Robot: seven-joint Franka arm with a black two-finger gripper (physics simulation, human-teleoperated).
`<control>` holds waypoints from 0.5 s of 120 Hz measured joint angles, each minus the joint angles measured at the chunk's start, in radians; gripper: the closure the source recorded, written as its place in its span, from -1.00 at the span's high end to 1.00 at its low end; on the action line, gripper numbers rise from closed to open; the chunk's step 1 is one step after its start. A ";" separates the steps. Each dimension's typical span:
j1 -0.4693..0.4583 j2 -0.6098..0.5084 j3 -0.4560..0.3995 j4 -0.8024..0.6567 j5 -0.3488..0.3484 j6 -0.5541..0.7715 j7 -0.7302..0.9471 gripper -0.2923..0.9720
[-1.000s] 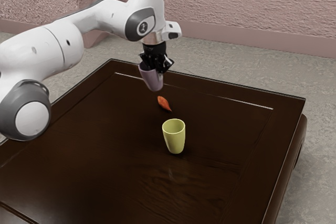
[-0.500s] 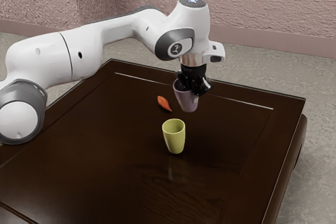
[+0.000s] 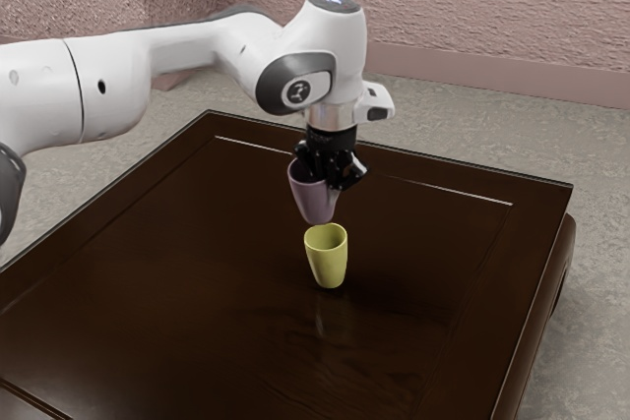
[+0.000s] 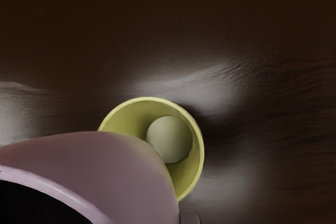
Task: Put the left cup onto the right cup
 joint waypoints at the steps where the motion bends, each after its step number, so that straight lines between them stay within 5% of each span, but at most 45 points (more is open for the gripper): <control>1: 0.000 0.000 0.000 -0.003 -0.002 0.001 -0.002 -0.70; 60: 0.014 0.109 0.001 0.022 0.017 0.075 -0.069 -0.70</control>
